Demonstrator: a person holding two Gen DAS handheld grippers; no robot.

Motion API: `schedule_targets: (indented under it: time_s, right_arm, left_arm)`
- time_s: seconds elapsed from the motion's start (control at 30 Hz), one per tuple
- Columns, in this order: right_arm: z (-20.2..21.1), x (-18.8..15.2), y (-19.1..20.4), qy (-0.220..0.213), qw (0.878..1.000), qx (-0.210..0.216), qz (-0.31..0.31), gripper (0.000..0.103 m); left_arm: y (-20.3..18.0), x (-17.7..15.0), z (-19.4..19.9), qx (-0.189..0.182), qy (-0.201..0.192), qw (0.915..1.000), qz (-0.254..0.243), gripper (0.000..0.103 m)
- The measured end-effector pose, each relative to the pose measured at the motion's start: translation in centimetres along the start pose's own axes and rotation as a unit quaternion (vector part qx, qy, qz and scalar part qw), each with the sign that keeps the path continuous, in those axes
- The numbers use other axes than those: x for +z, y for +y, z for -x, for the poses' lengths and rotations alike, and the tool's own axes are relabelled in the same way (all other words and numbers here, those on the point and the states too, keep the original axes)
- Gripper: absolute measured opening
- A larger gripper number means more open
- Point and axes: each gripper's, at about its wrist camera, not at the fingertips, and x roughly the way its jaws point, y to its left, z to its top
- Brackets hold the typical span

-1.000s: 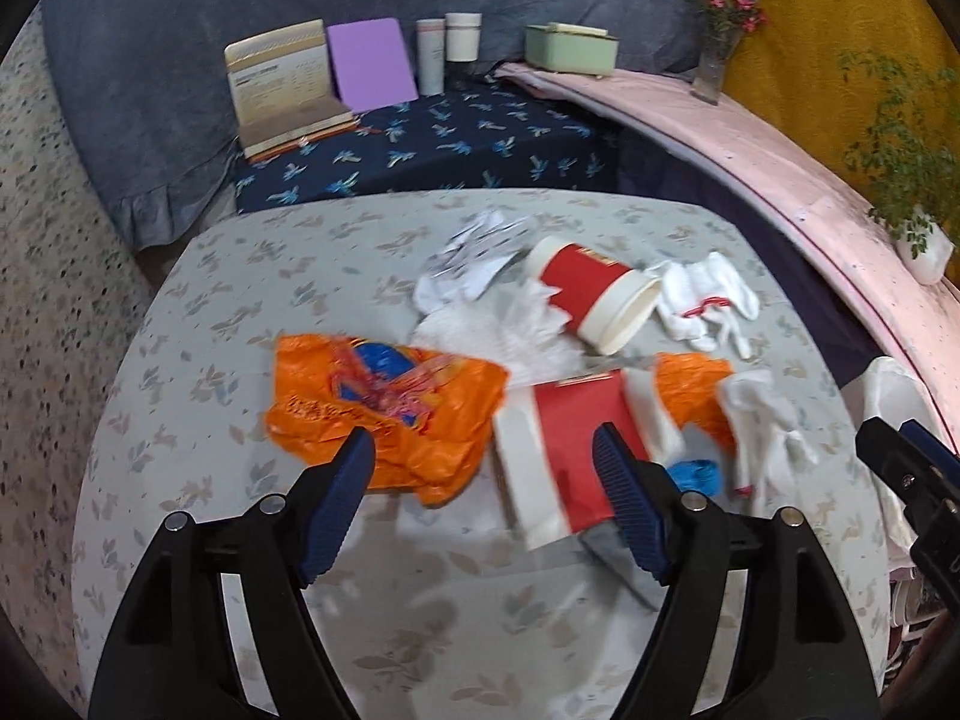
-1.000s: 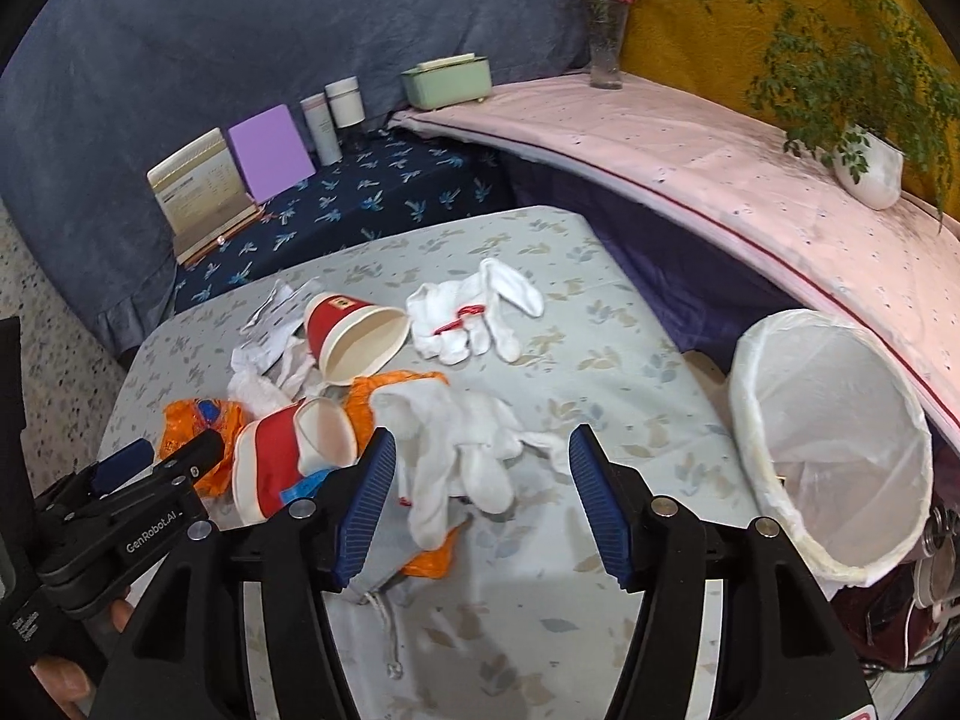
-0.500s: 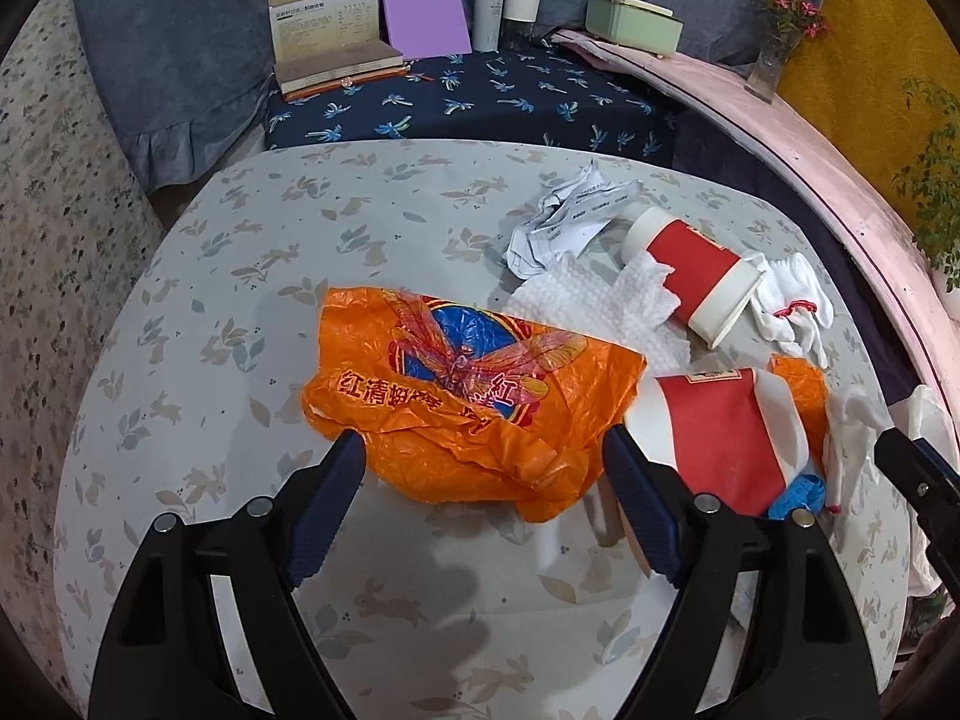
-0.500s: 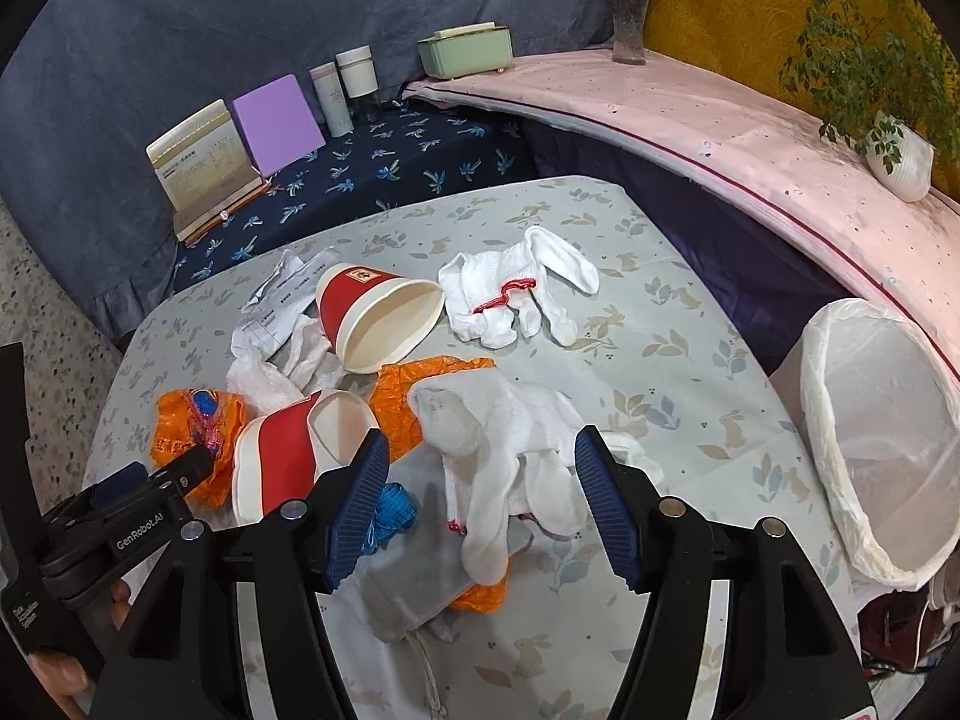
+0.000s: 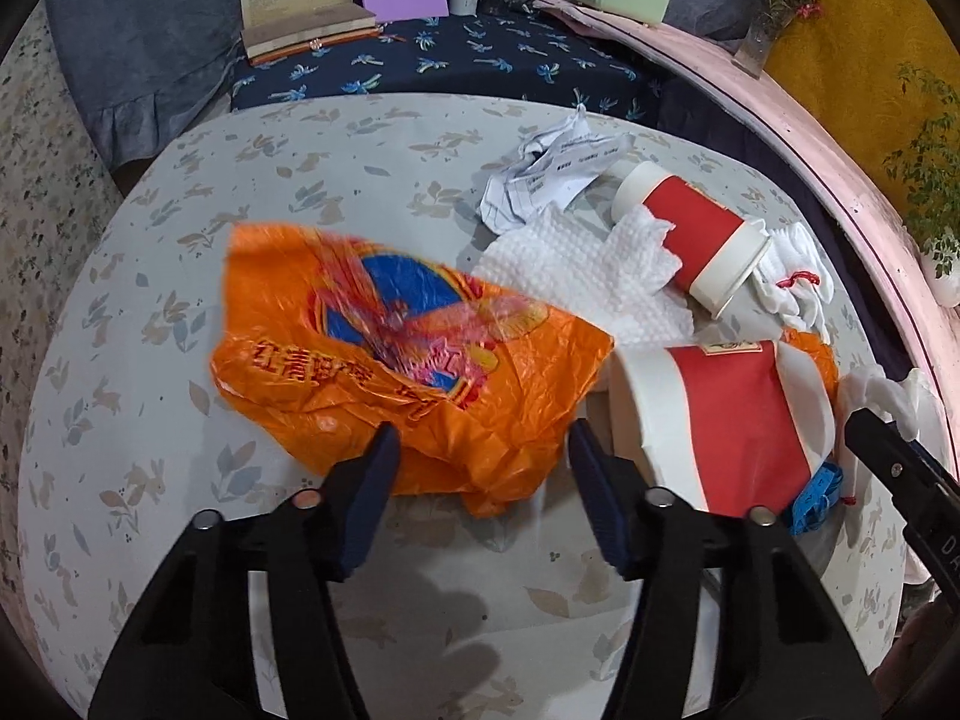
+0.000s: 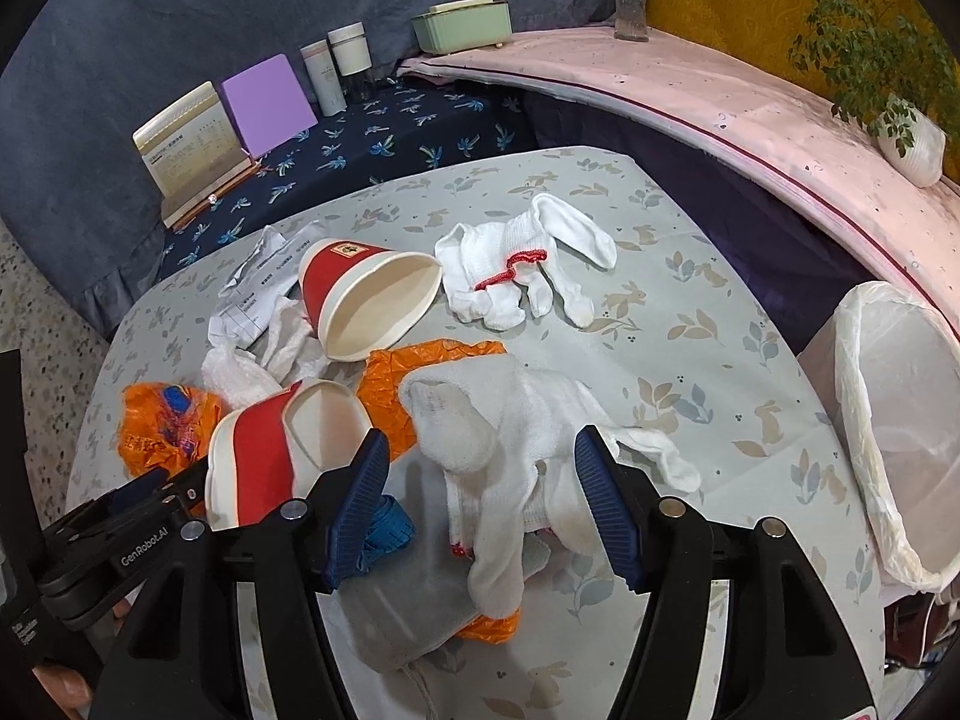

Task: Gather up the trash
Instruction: 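Grasp the orange plastic bag with the left gripper while the right gripper grasps a white glove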

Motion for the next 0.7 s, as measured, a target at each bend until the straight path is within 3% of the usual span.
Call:
schedule_targets:
  time_s: [0.07, 0.13, 0.27, 0.7]
  right_arm:
    - [-0.4, 0.0, 0.0, 0.006, 1.0, -0.001, 0.002, 0.048]
    - [-0.7, -0.2, -0.1, 0.011, 1.0, 0.0, 0.003, 0.03]
    - [-0.5, -0.1, -0.1, 0.009, 1.0, 0.009, 0.003, 0.011]
    - [4.5, 1.6, -1.5, -0.05, 0.998, 0.018, -0.012, 0.008]
  left_arm:
    - [0.1, 0.0, 0.1, -0.003, -0.002, 1.0, 0.0, 0.042]
    - [0.0, 0.0, 0.3, -0.006, -0.004, 1.0, -0.005, 0.028]
    - [-0.4, 0.1, 0.9, -0.007, -0.011, 0.9998, -0.012, 0.023]
    - [-2.1, 1.7, 5.8, -0.023, -0.065, 0.9973, -0.023, 0.02]
